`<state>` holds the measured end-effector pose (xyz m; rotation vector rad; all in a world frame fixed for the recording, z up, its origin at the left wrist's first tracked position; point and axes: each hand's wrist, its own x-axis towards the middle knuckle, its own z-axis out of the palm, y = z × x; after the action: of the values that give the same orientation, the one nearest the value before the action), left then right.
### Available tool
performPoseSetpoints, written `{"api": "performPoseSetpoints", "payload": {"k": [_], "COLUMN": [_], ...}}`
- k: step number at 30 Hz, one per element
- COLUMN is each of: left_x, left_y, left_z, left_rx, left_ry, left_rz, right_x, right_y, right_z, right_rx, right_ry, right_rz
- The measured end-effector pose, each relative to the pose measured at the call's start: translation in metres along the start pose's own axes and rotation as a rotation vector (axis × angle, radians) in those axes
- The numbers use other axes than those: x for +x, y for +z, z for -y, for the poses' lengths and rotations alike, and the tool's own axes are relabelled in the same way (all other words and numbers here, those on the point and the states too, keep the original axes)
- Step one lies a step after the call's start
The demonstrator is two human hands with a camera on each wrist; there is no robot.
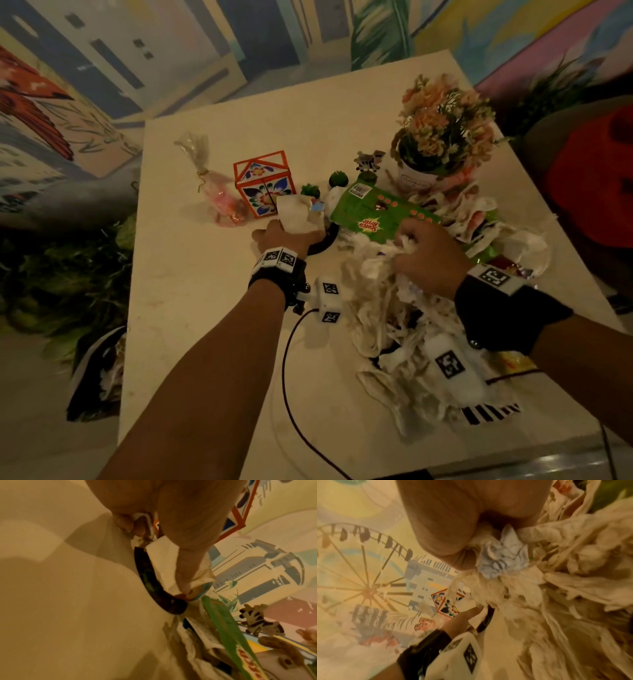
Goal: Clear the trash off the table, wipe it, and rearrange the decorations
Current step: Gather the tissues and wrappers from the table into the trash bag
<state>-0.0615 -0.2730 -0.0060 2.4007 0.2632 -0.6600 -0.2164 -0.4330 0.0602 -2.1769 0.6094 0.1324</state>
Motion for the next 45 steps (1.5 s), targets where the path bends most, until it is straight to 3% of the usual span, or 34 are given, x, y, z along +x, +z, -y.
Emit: {"api": "performPoseSetpoints", "payload": {"k": [3,9,12,17,19,23,28,31,38,42,45], "left_x": [-0.001,-0.020,-0.034,-0.050,-0.053,-0.042,-0.038,-0.038,-0.042,-0.051,-0.058], "left_y": [0.001,-0.009,-0.023,-0.032,-0.019,0.022,0.049,0.059,0.063,0.033,0.002], "left_z": [0.003,0.006,0.001,-0.044,-0.068,-0.095,-0.104,-0.101,-0.086,-0.073,-0.059], "left_rx": [-0.131,-0.343,-0.406,0.056,0.302,0.720,0.899,0.948,0.624,0.322,0.051], "left_ry": [0.023,0.047,0.190,0.605,0.686,0.728,0.845,0.794,0.751,0.685,0.553], "left_rz": [-0.040,0.011,0.001,0.193,0.304,0.413,0.310,0.309,0.310,0.313,0.288], "right_x": [0.012,0.031,0.032,0.022,0.018,0.011,0.004,0.004,0.003,0.008,0.010], "right_y": [-0.011,-0.027,-0.031,-0.033,-0.035,-0.043,-0.052,-0.056,-0.064,-0.068,-0.076], "right_z": [-0.001,-0.003,-0.006,-0.010,-0.011,-0.013,-0.025,-0.032,-0.038,-0.032,-0.013], "right_rx": [0.073,0.116,0.105,0.063,0.088,0.148,0.212,0.238,0.325,0.349,0.402], "right_ry": [0.063,0.156,0.177,0.140,0.125,0.144,0.155,0.195,0.179,0.192,0.158], "right_rz": [-0.063,-0.058,-0.051,-0.042,-0.042,-0.091,-0.104,-0.103,-0.122,-0.137,-0.183]}}
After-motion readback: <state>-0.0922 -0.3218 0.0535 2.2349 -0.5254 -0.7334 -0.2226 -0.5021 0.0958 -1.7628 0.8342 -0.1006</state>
